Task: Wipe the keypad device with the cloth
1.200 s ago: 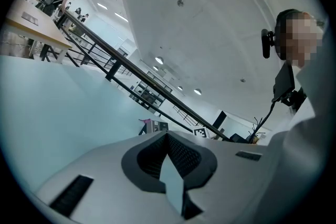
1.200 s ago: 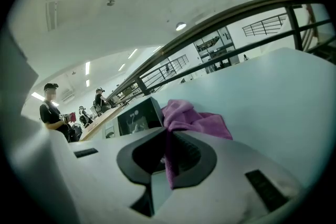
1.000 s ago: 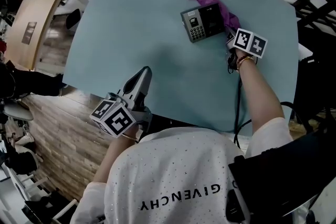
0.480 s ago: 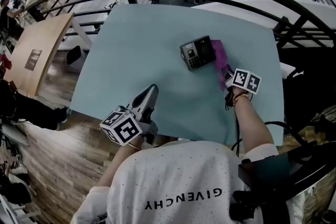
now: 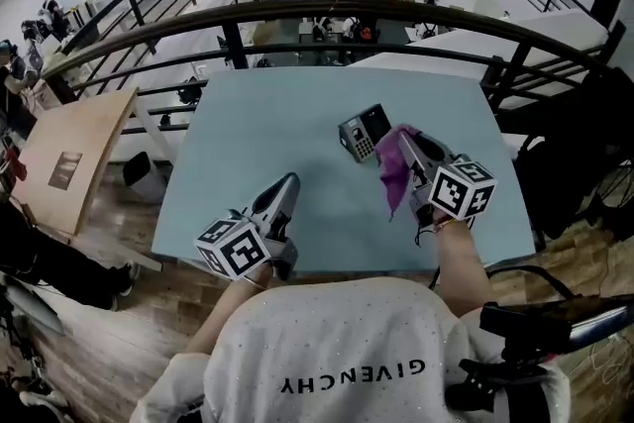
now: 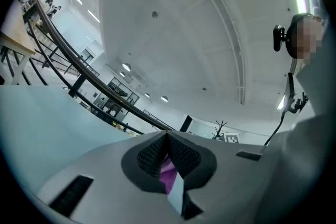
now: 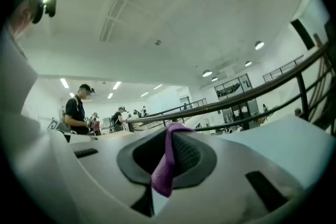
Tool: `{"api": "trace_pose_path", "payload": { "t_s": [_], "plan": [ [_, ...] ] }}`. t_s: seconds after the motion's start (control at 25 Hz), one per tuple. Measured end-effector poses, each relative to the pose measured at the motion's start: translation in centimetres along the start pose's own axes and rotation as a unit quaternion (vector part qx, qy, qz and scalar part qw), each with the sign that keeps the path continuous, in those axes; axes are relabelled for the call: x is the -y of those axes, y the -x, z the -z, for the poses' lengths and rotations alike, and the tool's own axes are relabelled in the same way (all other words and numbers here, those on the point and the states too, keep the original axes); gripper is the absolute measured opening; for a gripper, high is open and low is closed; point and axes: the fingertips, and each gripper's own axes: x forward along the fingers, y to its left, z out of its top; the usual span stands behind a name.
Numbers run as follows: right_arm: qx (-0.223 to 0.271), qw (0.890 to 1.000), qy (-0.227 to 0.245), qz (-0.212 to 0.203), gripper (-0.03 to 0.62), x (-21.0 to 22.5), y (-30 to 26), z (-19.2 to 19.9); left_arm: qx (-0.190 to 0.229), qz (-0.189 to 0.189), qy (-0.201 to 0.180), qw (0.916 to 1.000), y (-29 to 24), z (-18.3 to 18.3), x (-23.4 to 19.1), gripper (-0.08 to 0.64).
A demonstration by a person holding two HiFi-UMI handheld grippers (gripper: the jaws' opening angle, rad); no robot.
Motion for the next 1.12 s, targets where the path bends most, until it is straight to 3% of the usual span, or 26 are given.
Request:
{"api": "trace_pose_path", "payload": {
  "t_s": [0.16,0.36,0.52,0.84,1.12],
  "plan": [
    [0.005,0.996,0.084,0.016,0.026,-4.6,2.3,-1.0,-0.013,0.028,-0.018,0.9994,1.3,-1.0,0.9,0.005],
    [0.012,0.992,0.102,0.067,0.026,-8.5,5.6,-0.2,-0.036,0.048,-0.027,0.9979,3.5,-0.8,1.4,0.005],
    [0.003,0.99,0.091,0.111,0.025,-10.3,7.5,2.3,-0.057,0.06,-0.029,0.9962,5.7,0.6,1.7,0.005],
    [-0.002,0.986,0.063,0.154,0.025,-12.7,11.1,3.7,-0.076,0.08,-0.036,0.9932,9.3,1.5,3.1,0.005],
    [-0.019,0.983,0.05,0.173,0.025,-13.4,12.1,5.9,-0.098,0.056,-0.043,0.9927,11.7,2.7,1.4,0.005]
  ]
}}
